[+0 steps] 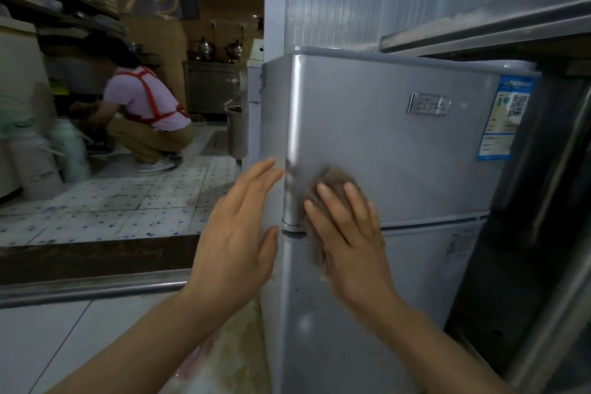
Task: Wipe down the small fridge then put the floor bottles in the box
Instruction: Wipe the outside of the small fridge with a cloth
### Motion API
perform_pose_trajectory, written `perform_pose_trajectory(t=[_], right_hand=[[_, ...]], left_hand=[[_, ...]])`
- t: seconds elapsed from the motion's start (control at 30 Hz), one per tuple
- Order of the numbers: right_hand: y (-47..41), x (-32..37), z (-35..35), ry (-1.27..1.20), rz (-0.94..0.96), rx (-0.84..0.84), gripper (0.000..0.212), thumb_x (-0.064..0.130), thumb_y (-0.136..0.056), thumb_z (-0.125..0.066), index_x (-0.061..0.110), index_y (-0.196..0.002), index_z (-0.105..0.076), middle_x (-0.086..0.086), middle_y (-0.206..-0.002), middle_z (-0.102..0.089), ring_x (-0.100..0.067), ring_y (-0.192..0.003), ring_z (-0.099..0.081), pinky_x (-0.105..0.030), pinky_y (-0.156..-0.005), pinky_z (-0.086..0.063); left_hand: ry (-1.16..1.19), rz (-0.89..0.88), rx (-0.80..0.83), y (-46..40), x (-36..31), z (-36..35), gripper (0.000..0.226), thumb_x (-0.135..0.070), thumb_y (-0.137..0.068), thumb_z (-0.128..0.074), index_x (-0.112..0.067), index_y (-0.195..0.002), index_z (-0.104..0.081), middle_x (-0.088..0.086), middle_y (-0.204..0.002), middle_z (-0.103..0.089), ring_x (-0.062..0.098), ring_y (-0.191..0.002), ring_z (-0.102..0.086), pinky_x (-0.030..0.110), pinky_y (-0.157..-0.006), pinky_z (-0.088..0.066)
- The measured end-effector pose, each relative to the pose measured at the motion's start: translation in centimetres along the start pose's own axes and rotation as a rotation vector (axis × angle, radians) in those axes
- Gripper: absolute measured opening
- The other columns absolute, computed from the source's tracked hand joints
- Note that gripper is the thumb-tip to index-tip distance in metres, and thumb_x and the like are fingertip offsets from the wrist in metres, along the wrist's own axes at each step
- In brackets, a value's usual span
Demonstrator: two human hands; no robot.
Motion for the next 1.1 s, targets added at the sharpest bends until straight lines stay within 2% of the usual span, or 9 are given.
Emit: perform_pose_trajectory(t=[0.13, 0.23, 0.33, 0.47, 0.57, 0.7, 0.87, 1.0, 1.1], right_hand=[[-8.3, 0.9, 4.0, 0.016, 0.036, -0.061, 0.052, 0.014, -0.088, -0.044, 0.018, -0.139, -0.046, -0.004, -0.151, -0.035, -0.027, -0.142, -0.015, -0.048, -0.115, -0.011], [-13.0, 1.5, 5.6, 0.148, 0.096, -0.111, 0.045, 0.018, -0.082, -0.045, 0.017, -0.125, -0.060, -0.005, -0.144, -0.046, -0.028, -0.138, -0.019, -0.051, -0.114, -0.011], [-13.7, 2.2, 5.1, 0.233, 0.161, -0.161, 0.034, 0.013, -0.079, -0.048, 0.013, -0.106, -0.068, -0.005, -0.131, -0.058, -0.031, -0.137, -0.031, -0.052, -0.114, -0.014], [-9.3, 3.2, 1.8, 0.258, 0.281, -0.094, 0.027, 0.014, -0.078, -0.050, 0.012, -0.096, -0.070, -0.006, -0.119, -0.063, -0.030, -0.134, -0.033, -0.053, -0.112, -0.017], [-3.9, 4.7, -1.3, 0.230, 0.331, 0.032, 0.027, 0.018, -0.081, -0.049, 0.016, -0.098, -0.070, -0.003, -0.118, -0.064, -0.026, -0.133, -0.035, -0.051, -0.114, -0.016], [-1.6, 4.9, -2.6, 0.189, 0.257, 0.054, 0.036, 0.014, -0.080, -0.045, 0.017, -0.111, -0.063, -0.001, -0.129, -0.052, -0.025, -0.139, -0.029, -0.053, -0.115, -0.018], [1.1, 2.7, -2.1, 0.285, 0.354, 0.112, 0.063, 0.012, -0.085, -0.044, 0.023, -0.146, -0.032, 0.002, -0.151, -0.030, -0.025, -0.144, -0.021, -0.048, -0.117, -0.015], [5.0, -4.6, 0.5, 0.350, 0.150, 0.110, 0.070, 0.011, -0.085, -0.052, 0.026, -0.148, -0.024, 0.002, -0.153, -0.025, -0.028, -0.145, -0.015, -0.047, -0.116, -0.016], [7.0, -7.6, 1.5, 0.299, -0.070, 0.130, 0.085, 0.001, -0.076, -0.070, 0.017, -0.146, -0.024, -0.008, -0.152, -0.021, -0.036, -0.143, -0.014, -0.053, -0.114, -0.021]], left_hand=[[0.073, 0.174, -0.039, 0.3, 2.2, 1.0, 0.074, -0.001, -0.080, -0.064, -0.027, -0.140, -0.032, -0.013, -0.145, -0.033, 0.004, -0.131, -0.035, 0.014, -0.103, -0.026], [0.085, 0.228, -0.045, 0.4, 3.2, 1.4, 0.071, -0.001, -0.081, -0.062, -0.029, -0.139, -0.032, -0.014, -0.141, -0.033, 0.001, -0.127, -0.035, 0.008, -0.098, -0.023], [0.109, 0.230, -0.040, 0.7, 3.8, 1.6, 0.069, 0.002, -0.080, -0.061, -0.026, -0.138, -0.035, -0.015, -0.137, -0.033, -0.002, -0.121, -0.038, -0.006, -0.092, -0.020], [0.135, 0.229, -0.041, 1.3, 4.4, 1.5, 0.068, 0.006, -0.078, -0.059, -0.023, -0.135, -0.038, -0.012, -0.135, -0.037, -0.002, -0.116, -0.042, -0.007, -0.090, -0.022], [0.144, 0.234, -0.038, 1.7, 4.9, 1.2, 0.068, 0.003, -0.079, -0.060, -0.026, -0.135, -0.037, -0.013, -0.134, -0.038, -0.006, -0.113, -0.041, -0.008, -0.089, -0.023], [0.154, 0.241, -0.018, 2.5, 5.0, 0.3, 0.068, 0.001, -0.080, -0.061, -0.027, -0.135, -0.036, -0.019, -0.130, -0.035, -0.011, -0.110, -0.039, -0.009, -0.085, -0.025], [0.178, 0.235, 0.010, 2.6, 3.8, -0.8, 0.065, 0.000, -0.081, -0.060, -0.024, -0.136, -0.036, -0.013, -0.131, -0.039, -0.009, -0.110, -0.040, -0.007, -0.085, -0.027], [0.196, 0.236, -0.001, 2.5, 2.8, -1.9, 0.068, -0.003, -0.082, -0.060, -0.028, -0.138, -0.031, -0.012, -0.130, -0.041, -0.008, -0.110, -0.041, 0.005, -0.084, -0.031], [0.219, 0.212, -0.009, 2.4, 2.0, -2.9, 0.073, -0.002, -0.081, -0.062, -0.034, -0.138, -0.029, -0.011, -0.129, -0.043, -0.002, -0.111, -0.044, 0.015, -0.086, -0.034]])
Point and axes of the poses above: each hand's wrist, its own y-axis away from the middle knuckle, its own z-axis out of the back of the hand, x = y × z, the point moved 7 cm from there along -y, towards the middle knuckle
